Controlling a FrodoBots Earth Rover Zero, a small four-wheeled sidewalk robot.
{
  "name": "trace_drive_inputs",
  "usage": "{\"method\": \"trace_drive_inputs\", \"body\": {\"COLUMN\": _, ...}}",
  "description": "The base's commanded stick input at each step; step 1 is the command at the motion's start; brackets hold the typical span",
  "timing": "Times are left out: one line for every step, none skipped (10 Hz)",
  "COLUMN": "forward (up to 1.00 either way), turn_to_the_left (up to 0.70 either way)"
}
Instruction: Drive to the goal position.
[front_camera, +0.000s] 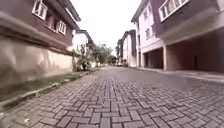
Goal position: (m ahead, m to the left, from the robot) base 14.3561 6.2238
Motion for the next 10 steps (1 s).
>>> {"method": "trace_drive_inputs", "body": {"forward": 0.69, "turn_to_the_left": 0.03}}
{"method": "trace_drive_inputs", "body": {"forward": 0.69, "turn_to_the_left": 0.03}}
{"method": "trace_drive_inputs", "body": {"forward": 0.69, "turn_to_the_left": 0.03}}
{"method": "trace_drive_inputs", "body": {"forward": 0.69, "turn_to_the_left": 0.03}}
{"method": "trace_drive_inputs", "body": {"forward": 0.69, "turn_to_the_left": 0.03}}
{"method": "trace_drive_inputs", "body": {"forward": 0.69, "turn_to_the_left": 0.03}}
{"method": "trace_drive_inputs", "body": {"forward": 0.69, "turn_to_the_left": 0.03}}
{"method": "trace_drive_inputs", "body": {"forward": 0.69, "turn_to_the_left": 0.03}}
{"method": "trace_drive_inputs", "body": {"forward": 0.69, "turn_to_the_left": 0.03}}
{"method": "trace_drive_inputs", "body": {"forward": 0.69, "turn_to_the_left": 0.03}}
